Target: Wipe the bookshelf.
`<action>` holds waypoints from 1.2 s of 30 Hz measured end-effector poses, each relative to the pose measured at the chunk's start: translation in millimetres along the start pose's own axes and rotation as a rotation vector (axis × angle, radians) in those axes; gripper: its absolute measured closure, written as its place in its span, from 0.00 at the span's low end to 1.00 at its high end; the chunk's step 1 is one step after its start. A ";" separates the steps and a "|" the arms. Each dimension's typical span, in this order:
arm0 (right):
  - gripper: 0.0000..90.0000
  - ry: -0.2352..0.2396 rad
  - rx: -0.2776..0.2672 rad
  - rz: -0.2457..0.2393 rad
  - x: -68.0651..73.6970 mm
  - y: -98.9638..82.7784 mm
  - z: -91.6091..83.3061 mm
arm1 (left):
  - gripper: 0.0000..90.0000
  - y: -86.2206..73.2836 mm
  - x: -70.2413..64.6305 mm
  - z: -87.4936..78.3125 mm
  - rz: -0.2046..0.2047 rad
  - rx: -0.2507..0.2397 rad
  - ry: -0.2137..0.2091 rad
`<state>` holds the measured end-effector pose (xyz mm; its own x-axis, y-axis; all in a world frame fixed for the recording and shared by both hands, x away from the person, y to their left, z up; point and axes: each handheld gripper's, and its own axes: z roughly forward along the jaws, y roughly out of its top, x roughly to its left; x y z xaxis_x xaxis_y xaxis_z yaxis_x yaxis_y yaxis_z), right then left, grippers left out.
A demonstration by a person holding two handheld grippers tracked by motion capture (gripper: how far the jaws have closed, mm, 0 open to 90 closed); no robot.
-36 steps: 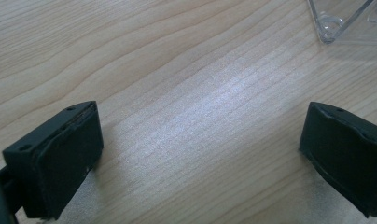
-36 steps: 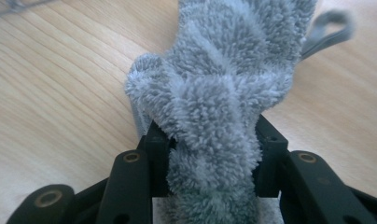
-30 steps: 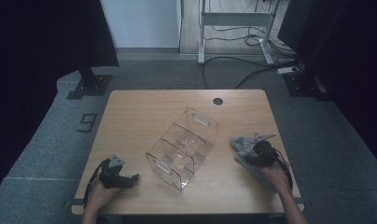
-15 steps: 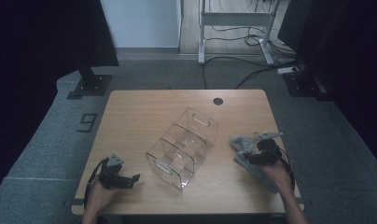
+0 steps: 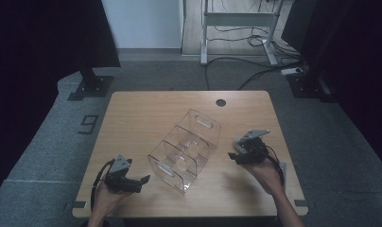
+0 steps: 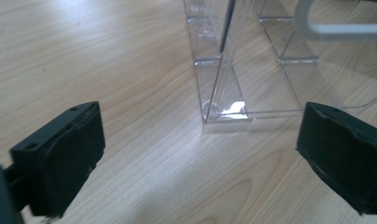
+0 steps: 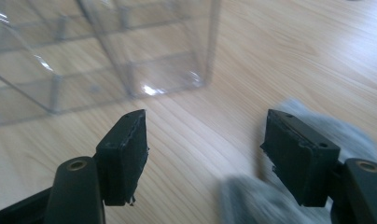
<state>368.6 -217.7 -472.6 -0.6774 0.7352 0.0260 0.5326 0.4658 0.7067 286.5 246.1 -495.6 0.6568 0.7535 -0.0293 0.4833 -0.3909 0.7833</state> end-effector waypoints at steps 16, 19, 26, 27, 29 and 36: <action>0.58 0.189 -0.034 -0.071 44.2 35.8 36.8 | 0.16 10.2 -15.5 18.8 0.035 0.009 -0.030; 0.63 0.211 -0.042 -0.069 47.1 37.2 40.5 | 0.17 13.2 -16.8 23.6 0.038 0.017 -0.020; 0.61 0.199 -0.033 -0.109 56.7 36.4 43.4 | 0.16 15.5 -15.9 31.5 0.053 0.042 0.015; 0.61 0.198 -0.032 -0.110 57.1 36.2 43.0 | 0.16 15.1 -15.7 32.1 0.051 0.044 0.029; 0.61 0.195 -0.032 -0.117 58.4 35.8 42.0 | 0.16 14.8 -14.4 32.6 0.045 0.045 0.041; 0.60 0.206 -0.019 -0.137 64.5 34.0 37.8 | 0.16 14.4 -4.1 35.2 -0.015 0.042 0.092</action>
<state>362.1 -135.8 -473.6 -0.8327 0.5492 0.0710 0.4204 0.5435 0.7266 311.0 218.8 -506.1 0.5944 0.8040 0.0173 0.5182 -0.3994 0.7563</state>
